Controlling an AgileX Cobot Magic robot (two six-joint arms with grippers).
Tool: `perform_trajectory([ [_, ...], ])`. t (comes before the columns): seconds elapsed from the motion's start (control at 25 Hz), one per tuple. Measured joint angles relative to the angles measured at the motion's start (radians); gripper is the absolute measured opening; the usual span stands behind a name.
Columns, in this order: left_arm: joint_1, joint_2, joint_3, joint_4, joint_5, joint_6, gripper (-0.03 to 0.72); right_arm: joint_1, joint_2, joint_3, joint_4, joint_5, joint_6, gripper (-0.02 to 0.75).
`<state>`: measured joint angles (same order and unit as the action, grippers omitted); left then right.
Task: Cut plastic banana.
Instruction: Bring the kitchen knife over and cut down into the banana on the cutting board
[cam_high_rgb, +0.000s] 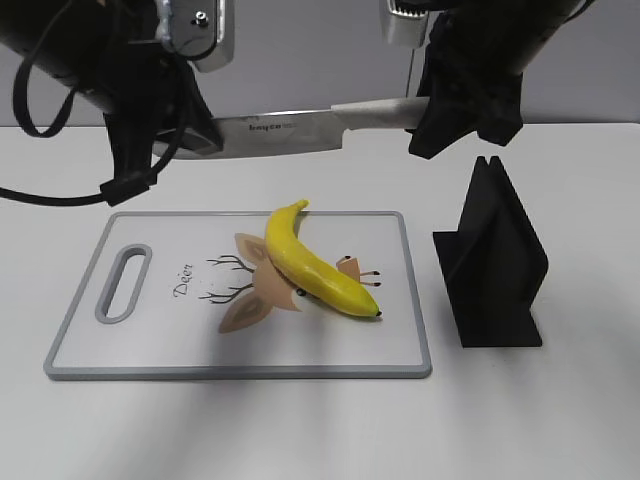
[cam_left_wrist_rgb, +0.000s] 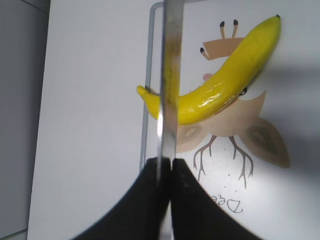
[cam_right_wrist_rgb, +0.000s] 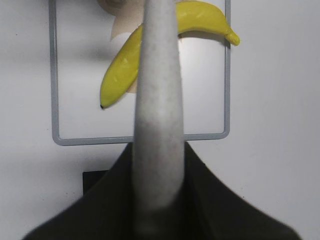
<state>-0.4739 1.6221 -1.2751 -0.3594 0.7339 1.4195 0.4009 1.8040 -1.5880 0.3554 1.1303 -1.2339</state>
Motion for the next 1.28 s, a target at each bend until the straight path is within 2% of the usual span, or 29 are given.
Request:
perform_trajectory([
  [0.4, 0.001, 0.083, -0.003, -0.006, 0.034, -0.023, 0.005, -0.004, 0.111, -0.008, -0.01, 0.003, -0.039, 0.181],
  [0.64, 0.001, 0.199, -0.13, -0.029, 0.2, -0.056, -0.001, -0.039, 0.196, -0.073, -0.003, 0.098, -0.048, 0.181],
  [0.84, 0.004, 0.283, -0.259, -0.012, 0.298, -0.099, -0.006, -0.054, 0.235, -0.119, 0.0, 0.108, -0.055, 0.181],
  [1.28, 0.007, 0.368, -0.278, -0.007, 0.322, -0.147, -0.009, -0.054, 0.304, -0.12, 0.01, 0.097, -0.062, 0.181],
])
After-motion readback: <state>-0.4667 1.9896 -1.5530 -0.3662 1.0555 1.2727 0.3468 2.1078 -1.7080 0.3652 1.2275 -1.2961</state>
